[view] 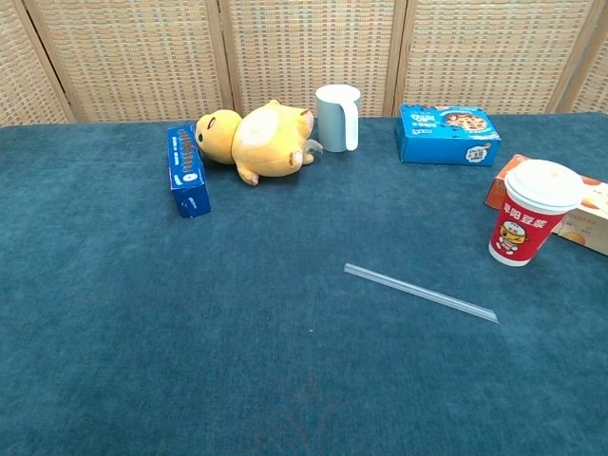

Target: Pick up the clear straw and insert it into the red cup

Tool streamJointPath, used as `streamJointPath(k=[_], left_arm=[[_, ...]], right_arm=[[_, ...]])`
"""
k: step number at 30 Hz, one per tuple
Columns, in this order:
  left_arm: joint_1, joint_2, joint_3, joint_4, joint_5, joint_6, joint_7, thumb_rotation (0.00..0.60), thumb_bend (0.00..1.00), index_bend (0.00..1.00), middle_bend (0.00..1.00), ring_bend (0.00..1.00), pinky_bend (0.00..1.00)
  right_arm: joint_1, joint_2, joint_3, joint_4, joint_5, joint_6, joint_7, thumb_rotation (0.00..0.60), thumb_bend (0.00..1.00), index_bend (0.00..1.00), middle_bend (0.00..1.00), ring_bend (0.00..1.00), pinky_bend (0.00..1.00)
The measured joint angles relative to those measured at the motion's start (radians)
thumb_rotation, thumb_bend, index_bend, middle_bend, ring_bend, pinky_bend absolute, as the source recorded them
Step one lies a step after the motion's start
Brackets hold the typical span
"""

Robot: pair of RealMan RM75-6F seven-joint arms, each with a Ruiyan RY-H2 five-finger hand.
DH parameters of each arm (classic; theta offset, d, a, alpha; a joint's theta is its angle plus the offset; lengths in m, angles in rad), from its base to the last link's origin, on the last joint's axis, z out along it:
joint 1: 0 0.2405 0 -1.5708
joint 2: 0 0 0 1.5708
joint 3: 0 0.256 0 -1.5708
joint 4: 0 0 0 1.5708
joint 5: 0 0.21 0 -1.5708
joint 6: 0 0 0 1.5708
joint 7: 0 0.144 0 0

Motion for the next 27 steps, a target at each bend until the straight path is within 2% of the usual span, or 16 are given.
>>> streamJointPath(k=[6, 9, 14, 18, 23, 27], left_arm=[[-0.008, -0.002, -0.006, 0.006, -0.018, -0.020, -0.005, 0.600, 0.14, 0.00, 0.00, 0.00, 0.00], [-0.012, -0.001, -0.010, 0.009, -0.027, -0.030, -0.011, 0.600, 0.14, 0.00, 0.00, 0.00, 0.00], [-0.015, 0.002, -0.014, 0.013, -0.033, -0.037, -0.021, 0.600, 0.14, 0.00, 0.00, 0.00, 0.00], [-0.015, 0.005, -0.016, 0.013, -0.038, -0.038, -0.030, 0.600, 0.14, 0.00, 0.00, 0.00, 0.00], [-0.016, 0.010, -0.020, 0.016, -0.048, -0.044, -0.047, 0.600, 0.14, 0.00, 0.00, 0.00, 0.00], [-0.022, 0.014, -0.024, 0.026, -0.057, -0.062, -0.069, 0.600, 0.14, 0.00, 0.00, 0.00, 0.00]], right_arm=[[0.120, 0.028, 0.049, -0.131, 0.009, -0.154, -0.139, 0.600, 0.00, 0.00, 0.00, 0.00, 0.00], [0.192, 0.029, 0.079, -0.190, 0.063, -0.253, -0.202, 0.600, 0.00, 0.00, 0.00, 0.00, 0.00], [0.327, -0.025, 0.127, -0.232, 0.236, -0.410, -0.293, 0.600, 0.00, 0.00, 0.00, 0.00, 0.00], [0.433, -0.100, 0.157, -0.228, 0.378, -0.492, -0.370, 0.600, 0.00, 0.00, 0.00, 0.00, 0.00], [0.549, -0.222, 0.185, -0.170, 0.534, -0.531, -0.448, 0.600, 0.00, 0.15, 0.00, 0.00, 0.00], [0.618, -0.319, 0.195, -0.077, 0.665, -0.537, -0.503, 0.600, 0.00, 0.20, 0.00, 0.00, 0.00]])
